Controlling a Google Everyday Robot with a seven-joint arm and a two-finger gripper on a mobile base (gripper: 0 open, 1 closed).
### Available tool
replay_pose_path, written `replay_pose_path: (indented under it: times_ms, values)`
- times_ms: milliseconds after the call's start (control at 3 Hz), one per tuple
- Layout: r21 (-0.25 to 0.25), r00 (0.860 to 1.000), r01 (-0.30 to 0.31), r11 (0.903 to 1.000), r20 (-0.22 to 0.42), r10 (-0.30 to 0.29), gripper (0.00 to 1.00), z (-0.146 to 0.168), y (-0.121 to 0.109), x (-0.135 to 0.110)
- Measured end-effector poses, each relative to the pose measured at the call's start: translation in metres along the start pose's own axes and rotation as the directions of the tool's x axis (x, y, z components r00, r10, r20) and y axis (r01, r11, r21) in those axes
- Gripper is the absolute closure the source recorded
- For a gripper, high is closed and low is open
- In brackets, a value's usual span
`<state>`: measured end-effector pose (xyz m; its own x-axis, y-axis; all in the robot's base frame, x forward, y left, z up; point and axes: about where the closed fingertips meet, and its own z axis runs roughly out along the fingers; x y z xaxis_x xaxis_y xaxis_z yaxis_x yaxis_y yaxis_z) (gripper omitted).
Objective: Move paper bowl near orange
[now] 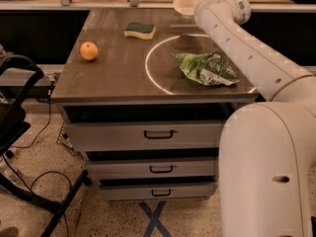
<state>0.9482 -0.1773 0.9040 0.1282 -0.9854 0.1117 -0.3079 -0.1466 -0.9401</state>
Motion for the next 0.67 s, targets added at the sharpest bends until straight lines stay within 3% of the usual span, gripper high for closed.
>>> replay_pose_path:
  times_ms: [333,667]
  values:
    - [0.024,1.0,0.007,0.9997,0.024,-0.008,1.0,-0.02,-0.02,0.009]
    - [0.038,0.997,-0.004,0.9993,0.078,0.001,1.0,-0.06,-0.039,0.015]
